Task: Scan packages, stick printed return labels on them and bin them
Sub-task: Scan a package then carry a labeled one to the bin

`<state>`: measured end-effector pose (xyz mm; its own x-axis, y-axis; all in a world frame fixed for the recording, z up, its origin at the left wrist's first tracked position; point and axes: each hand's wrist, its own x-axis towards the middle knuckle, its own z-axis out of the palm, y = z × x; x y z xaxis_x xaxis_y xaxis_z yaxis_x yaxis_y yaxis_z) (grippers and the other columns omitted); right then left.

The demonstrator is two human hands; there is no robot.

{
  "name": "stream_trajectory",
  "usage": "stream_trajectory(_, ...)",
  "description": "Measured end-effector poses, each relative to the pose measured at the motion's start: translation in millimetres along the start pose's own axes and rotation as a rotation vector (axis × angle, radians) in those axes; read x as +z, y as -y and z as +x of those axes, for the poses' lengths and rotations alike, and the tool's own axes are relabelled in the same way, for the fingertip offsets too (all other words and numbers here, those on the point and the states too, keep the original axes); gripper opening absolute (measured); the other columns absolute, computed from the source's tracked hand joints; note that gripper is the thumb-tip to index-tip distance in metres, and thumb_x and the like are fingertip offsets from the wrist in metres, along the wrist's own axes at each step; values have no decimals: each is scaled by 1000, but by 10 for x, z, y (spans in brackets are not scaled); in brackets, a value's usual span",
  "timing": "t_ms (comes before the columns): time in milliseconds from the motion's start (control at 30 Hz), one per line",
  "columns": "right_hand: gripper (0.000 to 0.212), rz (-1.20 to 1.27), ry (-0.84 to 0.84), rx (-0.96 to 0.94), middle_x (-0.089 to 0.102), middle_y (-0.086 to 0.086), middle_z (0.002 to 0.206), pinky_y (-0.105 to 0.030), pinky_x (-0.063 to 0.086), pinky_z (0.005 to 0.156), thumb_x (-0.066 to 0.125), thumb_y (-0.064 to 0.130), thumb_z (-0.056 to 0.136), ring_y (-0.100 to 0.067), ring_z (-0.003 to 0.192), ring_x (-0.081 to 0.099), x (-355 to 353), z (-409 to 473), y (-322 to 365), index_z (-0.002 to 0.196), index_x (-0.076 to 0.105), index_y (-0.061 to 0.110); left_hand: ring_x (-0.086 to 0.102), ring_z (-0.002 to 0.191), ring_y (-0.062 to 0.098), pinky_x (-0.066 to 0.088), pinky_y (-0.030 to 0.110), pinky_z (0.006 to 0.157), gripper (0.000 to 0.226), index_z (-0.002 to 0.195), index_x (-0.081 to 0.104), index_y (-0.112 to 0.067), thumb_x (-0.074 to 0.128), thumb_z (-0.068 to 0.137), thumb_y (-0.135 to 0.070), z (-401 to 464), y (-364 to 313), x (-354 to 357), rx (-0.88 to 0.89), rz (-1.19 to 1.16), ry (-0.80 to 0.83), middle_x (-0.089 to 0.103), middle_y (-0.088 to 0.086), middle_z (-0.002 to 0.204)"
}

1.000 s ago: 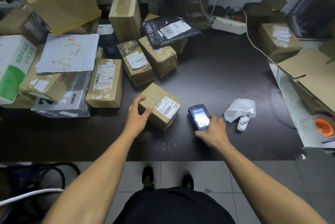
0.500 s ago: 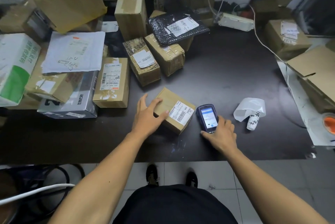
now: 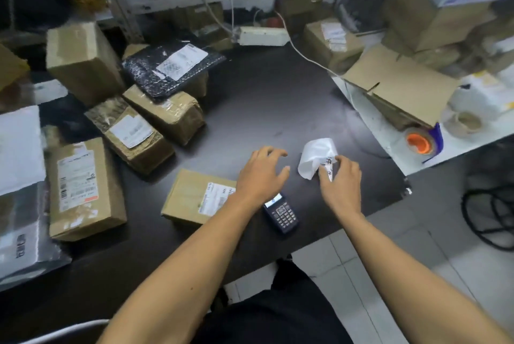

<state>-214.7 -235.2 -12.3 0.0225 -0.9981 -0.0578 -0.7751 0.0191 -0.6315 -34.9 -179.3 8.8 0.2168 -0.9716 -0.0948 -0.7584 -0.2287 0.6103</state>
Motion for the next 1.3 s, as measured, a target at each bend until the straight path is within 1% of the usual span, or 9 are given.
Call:
stream_trajectory(200,54,27,204,167,38,-17,149,-44,29,110,44,33,101,-34,139,32,-44,617,-335,148,34,8,42,135,22,36,36,108,40,138,52,-17,51,100,-31,615,-368,491,-74,-79,96,46,4,145)
stream_trajectory(367,27,51,332,32,61,-9,112,-36,43,81,45,28,96,-30,110,52,22,913,-435,115,61,15,23,148,25,24,36,118,52,150,38,-12,48,102,-28,1113,-595,785,-180,-139,137,27,10,160)
stream_trajectory(433,25,54,360,-74,59,-8,117,-33,41,84,49,25,97,-28,112,48,25,905,-438,116,62,13,27,147,25,24,33,116,55,152,34,-12,49,102,-29,1257,-640,838,-194,-121,204,32,11,158)
stream_trajectory(600,42,-17,480,-293,46,-3,136,-30,38,101,53,22,97,-21,127,36,71,890,-528,138,54,13,56,118,24,39,24,92,49,142,49,-17,61,96,-28,1356,-500,771,-298,-117,257,61,8,125)
stream_trajectory(700,31,56,442,-291,54,-3,130,-21,32,99,54,16,95,-20,121,40,95,920,-570,124,65,11,55,90,18,36,16,78,48,136,55,-14,67,89,-12,1301,-327,681,-323,-145,211,59,4,103)
stream_trajectory(800,24,77,396,-293,62,-2,119,-16,31,92,54,15,95,-18,112,45,100,953,-573,113,68,10,55,84,16,41,15,73,48,132,57,-17,70,87,-8,1228,-222,615,-412,-232,246,58,-4,89)
stream_trajectory(1000,23,50,433,-380,62,3,107,-30,43,88,62,30,94,-17,106,47,119,1015,-556,109,67,15,57,67,2,43,11,60,47,136,54,-18,65,92,-6,1073,-236,505,-474,-419,338,63,-4,81)
stream_trajectory(1100,29,9,456,-481,62,2,109,-27,40,88,66,35,91,-18,108,47,144,1005,-519,112,68,15,53,52,-7,38,7,50,50,137,52,-20,63,92,-1,1003,-292,487,-457,-506,336,66,2,86)
stream_trajectory(1300,24,66,536,-394,61,7,95,-24,39,80,68,40,90,-12,97,48,148,1067,-408,99,72,18,60,75,-10,44,9,80,56,142,48,-20,63,92,2,912,-266,535,-296,-514,251,69,-5,86)
